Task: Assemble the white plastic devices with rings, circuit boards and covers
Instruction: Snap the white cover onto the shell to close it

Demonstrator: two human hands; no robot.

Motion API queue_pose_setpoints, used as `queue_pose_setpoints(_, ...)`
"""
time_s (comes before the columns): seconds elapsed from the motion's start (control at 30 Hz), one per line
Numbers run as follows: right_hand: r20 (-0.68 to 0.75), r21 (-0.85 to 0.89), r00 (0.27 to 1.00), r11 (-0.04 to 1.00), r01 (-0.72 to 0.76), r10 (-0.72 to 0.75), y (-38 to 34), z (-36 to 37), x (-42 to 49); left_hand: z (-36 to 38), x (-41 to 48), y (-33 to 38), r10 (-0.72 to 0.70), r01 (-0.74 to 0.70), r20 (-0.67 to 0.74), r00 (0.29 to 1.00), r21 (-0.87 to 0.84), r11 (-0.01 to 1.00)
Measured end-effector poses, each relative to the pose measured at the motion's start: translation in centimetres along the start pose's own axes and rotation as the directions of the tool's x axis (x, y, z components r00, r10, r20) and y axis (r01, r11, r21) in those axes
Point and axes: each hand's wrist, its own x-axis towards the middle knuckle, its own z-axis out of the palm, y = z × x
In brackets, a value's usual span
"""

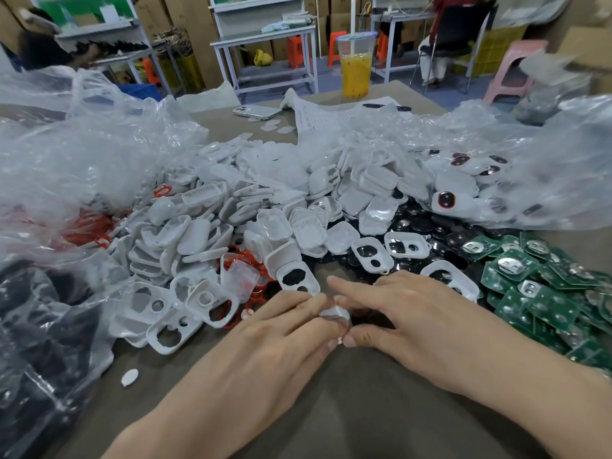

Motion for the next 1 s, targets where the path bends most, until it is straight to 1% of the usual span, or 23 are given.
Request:
queue_pose_setpoints(0.13, -0.038, 0.061, 0.999, 0.998, -0.007, 0.009, 0.3, 0.1, 0.2, 0.0, -0.2, 0.1, -0.031, 0.031, 0.015, 0.999, -0.020, 0.999)
queue_pose_setpoints(0.27, -0.034, 0.099, 0.999, 0.995, 0.014, -0.011, 0.5, -0.3, 0.4, 0.1, -0.4, 0.3, -0.096, 0.096, 0.024, 0.995, -0.034, 0.995)
queue_pose_setpoints(0.4, -0.025, 0.100, 1.000, 0.995, -0.011, 0.014, 0.4, -0.2, 0.4, -0.1, -0.5, 0.3, -0.129, 0.129, 0.028, 0.991, -0.020, 0.991)
queue_pose_setpoints(0.5, -0.055, 0.150, 0.998, 0.988, -0.029, 0.037, -0.2, -0.3, 0.4, -0.2, -1.0, 0.1, -0.167, 0.172, 0.047, 0.985, -0.107, 0.979)
queue_pose_setpoints(0.6, -0.033, 0.173, 0.997, 0.983, -0.060, 0.067, -0.5, -0.4, 0.3, -0.1, -1.6, -0.2, -0.190, 0.200, 0.073, 0.979, -0.183, 0.962)
queue_pose_setpoints(0.67, -0.018, 0.170, 0.996, 0.982, -0.079, 0.083, -0.3, -0.3, 0.2, -0.1, -1.9, -0.4, -0.264, 0.262, 0.033, 0.964, -0.279, 0.924)
queue_pose_setpoints(0.77, -0.007, 0.204, 0.996, 0.975, -0.090, 0.094, -0.4, -0.4, 0.0, -0.7, -2.2, -0.9, -0.425, 0.342, -0.126, 0.897, -0.412, 0.845)
queue_pose_setpoints(0.8, -0.001, 0.213, 0.996, 0.973, -0.089, 0.092, -0.5, -0.4, 0.0, -0.9, -2.4, -1.2, -0.457, 0.357, -0.168, 0.873, -0.417, 0.836)
queue_pose_setpoints(0.87, 0.006, 0.233, 0.995, 0.968, -0.094, 0.095, -0.5, -0.5, 0.0, -1.3, -3.0, -2.0, -0.484, 0.396, -0.201, 0.851, -0.359, 0.845)
queue_pose_setpoints(0.93, 0.009, 0.249, 0.995, 0.963, -0.101, 0.102, -0.5, -0.6, -0.1, -1.8, -3.8, -2.3, -0.459, 0.405, -0.192, 0.868, -0.262, 0.876)
queue_pose_setpoints(1.0, 0.002, 0.256, 0.995, 0.961, -0.101, 0.104, -0.4, -0.5, -0.1, -2.0, -4.3, -2.1, -0.404, 0.375, -0.149, 0.903, -0.189, 0.908)
